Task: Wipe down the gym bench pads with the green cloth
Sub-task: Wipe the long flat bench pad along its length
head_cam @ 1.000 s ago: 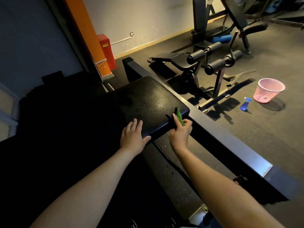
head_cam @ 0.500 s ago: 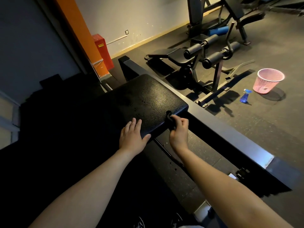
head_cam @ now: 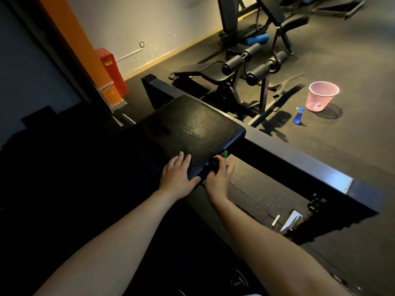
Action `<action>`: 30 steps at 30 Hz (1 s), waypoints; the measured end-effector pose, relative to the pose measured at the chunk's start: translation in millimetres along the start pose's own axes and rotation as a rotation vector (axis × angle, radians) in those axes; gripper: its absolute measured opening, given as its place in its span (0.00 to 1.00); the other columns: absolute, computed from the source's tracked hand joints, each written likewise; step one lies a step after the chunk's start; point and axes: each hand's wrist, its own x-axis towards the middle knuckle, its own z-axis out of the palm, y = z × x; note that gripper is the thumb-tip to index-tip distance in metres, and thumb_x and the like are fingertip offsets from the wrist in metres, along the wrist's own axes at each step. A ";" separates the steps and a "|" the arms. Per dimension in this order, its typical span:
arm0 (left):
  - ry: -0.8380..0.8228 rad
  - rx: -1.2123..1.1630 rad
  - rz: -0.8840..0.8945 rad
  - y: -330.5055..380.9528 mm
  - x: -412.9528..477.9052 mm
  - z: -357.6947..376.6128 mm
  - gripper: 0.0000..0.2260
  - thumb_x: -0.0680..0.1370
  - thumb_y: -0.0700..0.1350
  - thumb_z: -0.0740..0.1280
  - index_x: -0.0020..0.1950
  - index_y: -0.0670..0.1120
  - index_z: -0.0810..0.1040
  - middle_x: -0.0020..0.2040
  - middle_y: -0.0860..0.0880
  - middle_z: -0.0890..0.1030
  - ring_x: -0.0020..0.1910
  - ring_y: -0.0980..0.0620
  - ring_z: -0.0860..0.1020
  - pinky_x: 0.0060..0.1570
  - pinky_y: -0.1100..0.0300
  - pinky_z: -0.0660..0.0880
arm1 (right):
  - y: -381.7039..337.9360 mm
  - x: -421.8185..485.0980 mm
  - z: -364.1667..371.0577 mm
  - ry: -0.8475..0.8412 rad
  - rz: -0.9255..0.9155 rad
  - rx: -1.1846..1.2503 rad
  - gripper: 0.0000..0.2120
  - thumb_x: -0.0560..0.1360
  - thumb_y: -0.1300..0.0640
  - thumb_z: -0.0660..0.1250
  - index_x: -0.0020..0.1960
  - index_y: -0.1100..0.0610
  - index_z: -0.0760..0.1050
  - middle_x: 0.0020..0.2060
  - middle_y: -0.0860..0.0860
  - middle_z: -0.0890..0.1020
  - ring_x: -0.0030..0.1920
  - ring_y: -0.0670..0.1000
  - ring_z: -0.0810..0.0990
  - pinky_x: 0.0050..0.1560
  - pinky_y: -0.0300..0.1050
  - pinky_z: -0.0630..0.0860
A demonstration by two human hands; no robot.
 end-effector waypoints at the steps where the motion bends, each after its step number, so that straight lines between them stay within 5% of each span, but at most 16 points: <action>1: -0.020 -0.003 0.035 -6.2 -1.3 -2.9 0.39 0.79 0.62 0.64 0.83 0.49 0.49 0.83 0.47 0.48 0.81 0.47 0.47 0.78 0.48 0.51 | -2.0 -11.8 4.3 -0.006 0.002 -0.008 0.23 0.74 0.69 0.61 0.64 0.49 0.73 0.56 0.48 0.65 0.60 0.54 0.70 0.68 0.54 0.70; 7: -0.107 -0.126 0.190 -35.1 -1.9 -16.2 0.43 0.77 0.58 0.70 0.83 0.44 0.49 0.83 0.47 0.49 0.81 0.48 0.47 0.79 0.54 0.49 | -7.0 -43.4 -5.3 -0.139 -0.117 -0.148 0.22 0.74 0.67 0.62 0.65 0.50 0.75 0.55 0.53 0.69 0.56 0.53 0.72 0.65 0.53 0.73; 12: -0.095 -0.135 0.161 -42.0 -12.0 -11.0 0.41 0.78 0.61 0.67 0.82 0.45 0.50 0.82 0.46 0.45 0.80 0.44 0.44 0.78 0.49 0.52 | -43.2 -0.3 -18.3 0.099 -0.135 -0.210 0.22 0.79 0.66 0.60 0.70 0.51 0.73 0.61 0.52 0.68 0.61 0.53 0.70 0.66 0.50 0.71; 17: -0.076 -0.135 0.192 -48.9 -11.8 -10.9 0.41 0.78 0.61 0.67 0.82 0.43 0.52 0.82 0.45 0.51 0.80 0.45 0.49 0.78 0.50 0.54 | -54.4 -21.8 7.1 -0.056 -0.236 -0.640 0.19 0.80 0.60 0.59 0.70 0.49 0.74 0.68 0.51 0.67 0.62 0.58 0.66 0.62 0.51 0.72; 25: 0.028 -0.160 0.299 -66.0 -0.6 -19.4 0.32 0.79 0.57 0.66 0.79 0.45 0.63 0.77 0.47 0.66 0.75 0.46 0.60 0.73 0.50 0.63 | -65.1 -41.0 3.1 -0.250 -0.532 -0.875 0.20 0.78 0.54 0.65 0.70 0.47 0.74 0.62 0.52 0.70 0.61 0.55 0.67 0.60 0.48 0.73; 28: 0.147 -0.076 0.247 -75.3 17.5 -28.2 0.34 0.77 0.62 0.66 0.78 0.48 0.65 0.76 0.50 0.68 0.74 0.47 0.63 0.72 0.51 0.63 | -66.8 3.5 -10.1 -0.150 -0.384 -0.836 0.20 0.79 0.58 0.62 0.70 0.49 0.73 0.64 0.54 0.68 0.64 0.58 0.65 0.64 0.54 0.74; 30: 0.087 -0.026 0.128 -83.0 31.3 -34.1 0.39 0.76 0.67 0.64 0.81 0.50 0.59 0.81 0.47 0.58 0.78 0.45 0.55 0.75 0.47 0.58 | -69.9 34.3 -15.6 -0.088 -0.275 -0.828 0.19 0.81 0.57 0.60 0.70 0.49 0.72 0.64 0.54 0.67 0.65 0.60 0.65 0.60 0.57 0.76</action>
